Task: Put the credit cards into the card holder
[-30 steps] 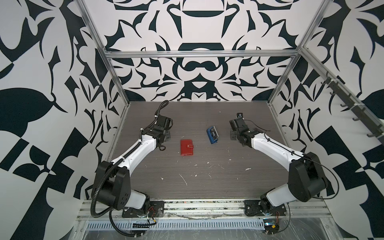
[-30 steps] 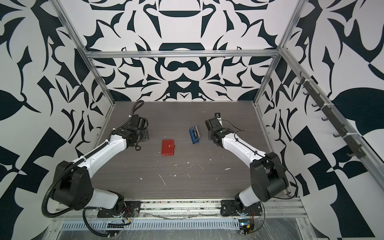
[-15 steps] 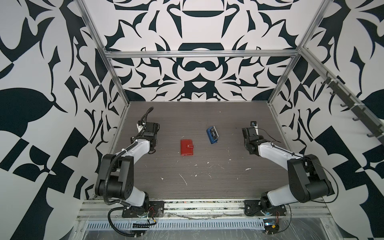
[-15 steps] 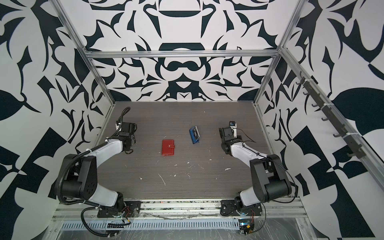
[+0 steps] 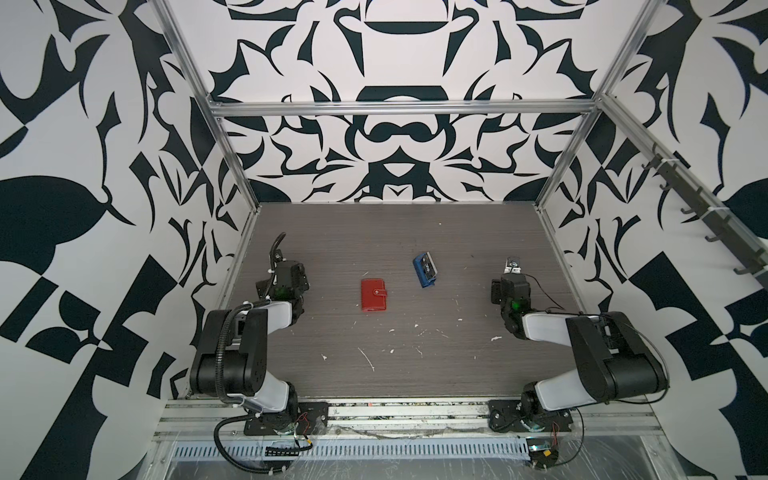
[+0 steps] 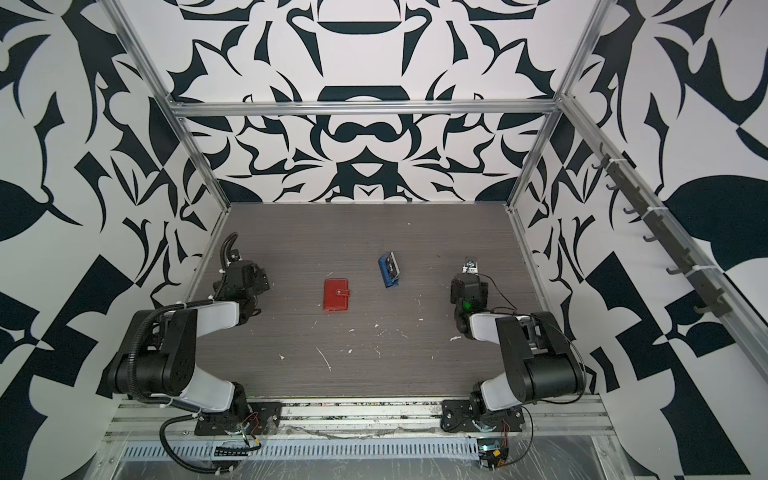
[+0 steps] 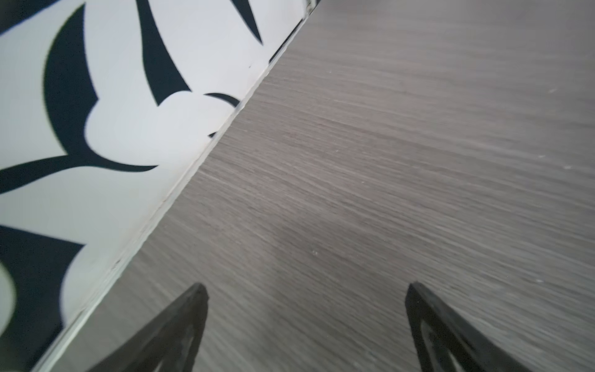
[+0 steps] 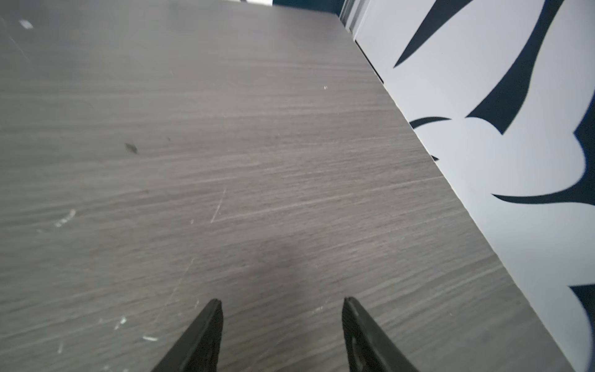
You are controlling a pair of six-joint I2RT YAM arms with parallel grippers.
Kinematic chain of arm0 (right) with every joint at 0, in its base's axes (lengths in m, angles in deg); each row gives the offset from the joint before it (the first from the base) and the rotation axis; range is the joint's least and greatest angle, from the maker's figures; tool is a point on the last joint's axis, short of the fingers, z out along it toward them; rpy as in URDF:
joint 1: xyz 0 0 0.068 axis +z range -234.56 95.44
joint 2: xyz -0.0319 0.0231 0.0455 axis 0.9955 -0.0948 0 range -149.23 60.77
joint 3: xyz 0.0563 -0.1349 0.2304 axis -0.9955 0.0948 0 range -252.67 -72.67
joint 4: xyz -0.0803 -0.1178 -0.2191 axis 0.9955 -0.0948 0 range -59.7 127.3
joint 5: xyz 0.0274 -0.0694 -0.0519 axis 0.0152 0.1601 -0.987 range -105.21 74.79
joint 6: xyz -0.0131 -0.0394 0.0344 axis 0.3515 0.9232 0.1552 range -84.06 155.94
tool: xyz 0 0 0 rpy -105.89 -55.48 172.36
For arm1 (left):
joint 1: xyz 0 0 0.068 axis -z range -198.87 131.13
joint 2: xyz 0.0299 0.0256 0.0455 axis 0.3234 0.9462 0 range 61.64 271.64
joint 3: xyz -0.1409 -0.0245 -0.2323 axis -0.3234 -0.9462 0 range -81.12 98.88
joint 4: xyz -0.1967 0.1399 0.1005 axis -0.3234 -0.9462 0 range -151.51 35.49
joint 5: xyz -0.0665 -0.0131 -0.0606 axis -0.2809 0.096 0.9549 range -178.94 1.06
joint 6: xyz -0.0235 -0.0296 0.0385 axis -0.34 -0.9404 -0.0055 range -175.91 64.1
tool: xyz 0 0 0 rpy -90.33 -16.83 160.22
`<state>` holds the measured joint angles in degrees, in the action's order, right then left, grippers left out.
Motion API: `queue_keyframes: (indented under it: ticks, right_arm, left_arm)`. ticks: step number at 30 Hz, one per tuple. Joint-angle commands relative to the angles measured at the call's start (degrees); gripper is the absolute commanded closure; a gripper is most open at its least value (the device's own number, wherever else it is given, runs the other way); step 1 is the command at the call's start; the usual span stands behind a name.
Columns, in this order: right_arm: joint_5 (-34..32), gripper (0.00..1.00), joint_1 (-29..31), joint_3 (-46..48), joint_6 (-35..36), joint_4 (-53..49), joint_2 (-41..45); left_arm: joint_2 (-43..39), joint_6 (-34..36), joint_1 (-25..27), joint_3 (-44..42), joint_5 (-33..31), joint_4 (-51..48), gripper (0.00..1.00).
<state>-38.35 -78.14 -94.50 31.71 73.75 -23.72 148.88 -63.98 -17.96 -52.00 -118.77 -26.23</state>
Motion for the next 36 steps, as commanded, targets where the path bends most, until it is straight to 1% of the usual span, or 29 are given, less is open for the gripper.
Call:
queue_keyframes:
  ticks: [1, 5, 9, 11, 12, 14, 15, 17, 18, 21, 34, 36]
  right_arm:
    - [4.1, 0.37, -0.89, 0.76, 0.77, 12.19, -0.53]
    - [6.17, 0.37, -1.53, 2.24, 0.77, 15.92, -2.1]
    - [7.98, 0.37, -1.87, 5.07, 0.97, 23.32, -4.11]
    - [9.06, 0.36, -1.86, 6.16, 1.61, 26.38, -5.21]
    - [9.4, 0.36, -1.94, 6.25, 1.63, 26.29, -5.13]
    - [9.12, 0.34, -1.94, 5.84, 1.5, 25.47, -5.09]
    - [8.9, 0.31, -2.0, 5.51, 1.38, 24.95, -5.03]
    - [7.18, 0.2, -1.93, 4.36, 0.68, 22.39, -4.9]
    - [7.07, 0.16, -1.95, 4.17, 0.77, 22.21, -5.06]
    - [6.26, 0.01, -1.96, 3.75, 0.8, 21.31, -5.09]
    - [6.24, 0.01, -1.98, 3.98, 0.63, 21.65, -4.98]
    - [6.26, 0.01, -1.93, 3.98, 0.6, 21.59, -5.05]
  left_arm:
    - [-0.48, 1.66, -0.75, -2.63, 7.37, 13.41, 0.0]
    - [-0.53, 2.61, -0.82, -4.34, 10.66, 15.98, 0.0]
    - [-0.04, 3.26, -1.22, -8.51, 13.84, 24.2, 0.0]
    - [2.53, 3.98, -1.43, -10.19, 14.76, 30.25, 0.0]
    - [2.94, 3.99, -1.42, -10.34, 14.74, 31.31, 0.0]
    - [1.56, 3.24, -1.41, -8.9, 14.31, 25.94, 0.0]
    - [1.64, 2.76, -1.47, -7.67, 13.44, 23.71, 0.0]
    - [2.16, 2.41, -2.28, -8.01, 14.51, 25.18, 0.0]
    - [2.07, 2.31, -2.31, -7.88, 14.41, 24.89, 0.0]
    - [1.92, 2.12, -2.35, -7.85, 14.31, 24.35, 0.0]
    - [1.7, 1.79, -2.36, -8.0, 14.39, 24.39, 0.0]
    - [1.85, 1.01, -3.18, -8.12, 15.66, 24.64, 0.0]
